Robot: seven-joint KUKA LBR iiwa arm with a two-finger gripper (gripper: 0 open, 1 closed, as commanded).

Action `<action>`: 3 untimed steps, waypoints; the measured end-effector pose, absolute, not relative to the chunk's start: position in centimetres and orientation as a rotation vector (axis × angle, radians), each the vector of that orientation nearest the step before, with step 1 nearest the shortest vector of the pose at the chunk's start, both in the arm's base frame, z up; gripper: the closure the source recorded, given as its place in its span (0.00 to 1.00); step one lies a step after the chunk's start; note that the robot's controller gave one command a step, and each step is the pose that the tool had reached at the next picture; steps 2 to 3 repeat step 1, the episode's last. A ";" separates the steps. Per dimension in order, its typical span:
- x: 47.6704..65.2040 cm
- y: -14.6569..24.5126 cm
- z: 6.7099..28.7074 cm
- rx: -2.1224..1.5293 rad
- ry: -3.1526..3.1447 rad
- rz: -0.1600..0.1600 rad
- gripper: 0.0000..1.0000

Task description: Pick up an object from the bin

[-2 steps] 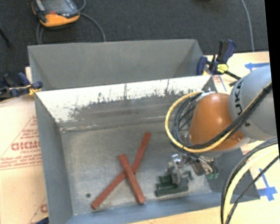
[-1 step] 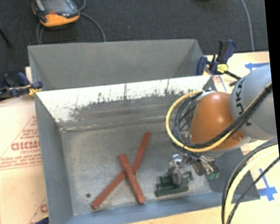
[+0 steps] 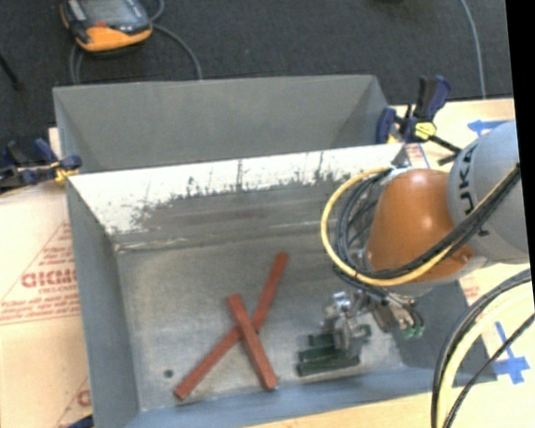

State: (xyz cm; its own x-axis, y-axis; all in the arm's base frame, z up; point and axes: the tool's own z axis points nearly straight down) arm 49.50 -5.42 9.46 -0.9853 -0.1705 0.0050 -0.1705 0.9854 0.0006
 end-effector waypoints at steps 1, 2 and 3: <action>49.6 -5.5 11.5 0.268 -3.127 0.001 1.00; 49.6 -5.5 11.5 0.268 -3.127 0.001 1.00; 49.6 -5.5 11.5 0.268 -3.127 0.001 1.00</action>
Offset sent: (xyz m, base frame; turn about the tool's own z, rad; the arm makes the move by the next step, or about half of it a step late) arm 0.0000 -0.0001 0.0008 0.0000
